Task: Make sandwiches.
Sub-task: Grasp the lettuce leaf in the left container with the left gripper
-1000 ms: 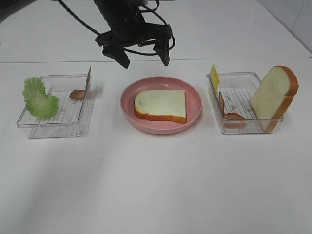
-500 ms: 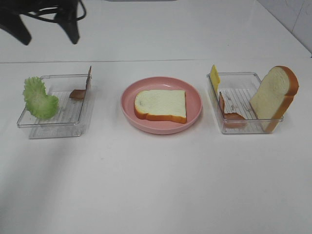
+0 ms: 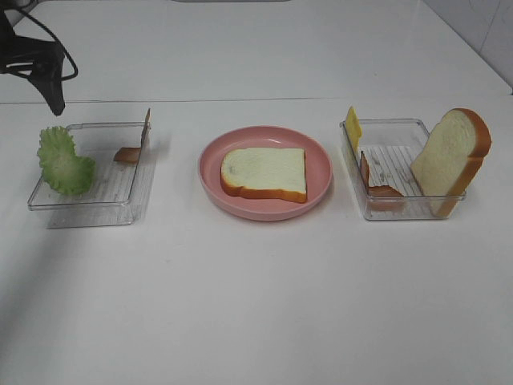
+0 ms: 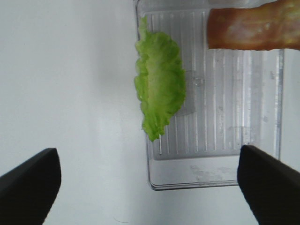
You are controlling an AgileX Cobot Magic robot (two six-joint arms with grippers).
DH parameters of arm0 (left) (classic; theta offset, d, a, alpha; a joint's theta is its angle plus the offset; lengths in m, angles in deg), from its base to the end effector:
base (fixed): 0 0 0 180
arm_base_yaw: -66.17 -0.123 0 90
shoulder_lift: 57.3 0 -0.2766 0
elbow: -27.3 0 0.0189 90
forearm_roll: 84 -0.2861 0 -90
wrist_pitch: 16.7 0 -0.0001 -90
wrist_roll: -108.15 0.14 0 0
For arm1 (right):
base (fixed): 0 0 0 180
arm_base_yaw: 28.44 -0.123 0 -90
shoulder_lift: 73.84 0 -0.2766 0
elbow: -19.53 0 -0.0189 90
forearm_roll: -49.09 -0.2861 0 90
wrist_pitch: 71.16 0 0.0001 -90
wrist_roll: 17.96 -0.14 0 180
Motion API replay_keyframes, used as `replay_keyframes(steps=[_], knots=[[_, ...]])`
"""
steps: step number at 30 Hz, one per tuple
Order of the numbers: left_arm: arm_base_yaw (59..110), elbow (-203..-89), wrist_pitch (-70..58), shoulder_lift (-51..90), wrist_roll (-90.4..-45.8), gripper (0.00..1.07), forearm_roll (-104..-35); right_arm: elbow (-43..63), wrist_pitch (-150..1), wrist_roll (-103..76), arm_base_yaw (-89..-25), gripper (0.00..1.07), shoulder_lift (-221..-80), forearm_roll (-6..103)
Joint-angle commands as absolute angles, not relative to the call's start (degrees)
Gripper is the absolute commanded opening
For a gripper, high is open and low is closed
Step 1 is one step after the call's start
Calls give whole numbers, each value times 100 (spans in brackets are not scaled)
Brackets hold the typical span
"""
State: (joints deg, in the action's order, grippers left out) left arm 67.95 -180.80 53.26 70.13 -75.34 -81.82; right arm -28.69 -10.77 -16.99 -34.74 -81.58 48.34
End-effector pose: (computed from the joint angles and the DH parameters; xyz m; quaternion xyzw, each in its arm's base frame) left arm 0.4790 -0.0199 0.1774 -0.0197 0.9953 -0.0227 0.0924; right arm 0.0772 0.0101 0.2738 -0.0541 0.8479 0.0311 0.5264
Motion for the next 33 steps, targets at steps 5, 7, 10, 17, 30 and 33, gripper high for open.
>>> replay_keyframes(steps=[5,7,10,17,30,33], knots=[[6777,-18029,4948,7518,-7506,95,-8165,-2874,-1094,-1699,-3485,82,-8044,4869],[6777,-18040,4930,7586,-7506,95,-8165,-2874,-1094,-1699,-3485,82,-8044,4869],[6777,-18120,4942,7775,-7506,95,-8228,-2874,-1094,-1699,-3485,82,-8044,4869],[6777,-18693,5039,8125,-7517,93,-8262,-2874,-1094,-1699,-3485,82,-8044,4869],[6777,-18871,5297,8451,-7500,80,-8239,-2874,-1094,-1699,-3485,82,-8044,4869],[6777,-18871,5297,8451,-7500,69,-8239,-2874,-1094,-1699,-3485,82,-8044,4869]])
